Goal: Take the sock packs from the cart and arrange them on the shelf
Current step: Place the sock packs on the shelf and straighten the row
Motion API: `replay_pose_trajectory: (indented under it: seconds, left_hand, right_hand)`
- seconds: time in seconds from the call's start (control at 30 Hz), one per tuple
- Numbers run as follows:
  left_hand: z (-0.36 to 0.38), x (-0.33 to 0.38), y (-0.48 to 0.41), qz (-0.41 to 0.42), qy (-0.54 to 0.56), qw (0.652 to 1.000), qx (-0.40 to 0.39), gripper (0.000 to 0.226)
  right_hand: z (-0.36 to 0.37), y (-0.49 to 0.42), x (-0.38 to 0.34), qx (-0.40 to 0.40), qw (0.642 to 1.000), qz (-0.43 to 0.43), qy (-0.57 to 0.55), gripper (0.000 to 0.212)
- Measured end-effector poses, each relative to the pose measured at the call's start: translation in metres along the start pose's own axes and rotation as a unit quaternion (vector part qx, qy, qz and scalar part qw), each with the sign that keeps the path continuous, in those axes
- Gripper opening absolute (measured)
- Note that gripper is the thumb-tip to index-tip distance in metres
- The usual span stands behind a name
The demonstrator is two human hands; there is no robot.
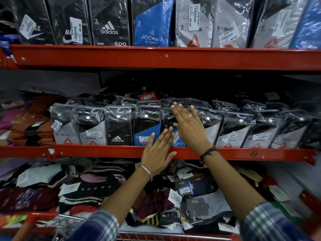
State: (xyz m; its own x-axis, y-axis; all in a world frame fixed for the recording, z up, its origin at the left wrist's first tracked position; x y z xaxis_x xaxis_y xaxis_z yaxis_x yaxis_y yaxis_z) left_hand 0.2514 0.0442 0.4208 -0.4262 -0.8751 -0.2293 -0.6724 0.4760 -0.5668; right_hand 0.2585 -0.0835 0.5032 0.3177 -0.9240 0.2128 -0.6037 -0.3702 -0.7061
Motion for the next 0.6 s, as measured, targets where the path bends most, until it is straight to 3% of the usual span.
replay_pose_trajectory:
  seconds: [0.17, 0.37, 0.6]
  left_hand:
    - [0.002, -0.016, 0.021, -0.001, 0.025, 0.999, 0.047, 0.059]
    - [0.019, -0.032, 0.018, -0.041, 0.052, 0.998, -0.003, 0.069]
    - [0.027, -0.018, 0.007, -0.096, 0.03, 0.995, -0.014, 0.074]
  right_hand:
    - [0.015, 0.045, -0.01, -0.011, 0.999, 0.037, -0.035, 0.054]
    - [0.057, 0.076, -0.009, -0.121, 0.992, 0.015, -0.011, 0.061]
    - [0.059, 0.07, -0.004, -0.126, 0.992, 0.008, -0.019, 0.065]
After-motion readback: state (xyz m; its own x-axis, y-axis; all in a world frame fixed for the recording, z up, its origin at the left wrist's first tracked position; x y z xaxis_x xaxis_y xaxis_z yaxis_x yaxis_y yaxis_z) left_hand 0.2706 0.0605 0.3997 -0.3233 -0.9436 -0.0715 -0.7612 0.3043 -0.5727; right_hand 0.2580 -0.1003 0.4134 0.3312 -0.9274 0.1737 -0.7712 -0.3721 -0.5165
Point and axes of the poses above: each hand's wrist, its own y-axis away from the middle knuckle, its own z-axis out of the palm, x = y × z, the point moved 3 cm from there along -y, towards the middle knuckle, and after that the axes turned 4 degrees about -x, right-handed, at the moved point
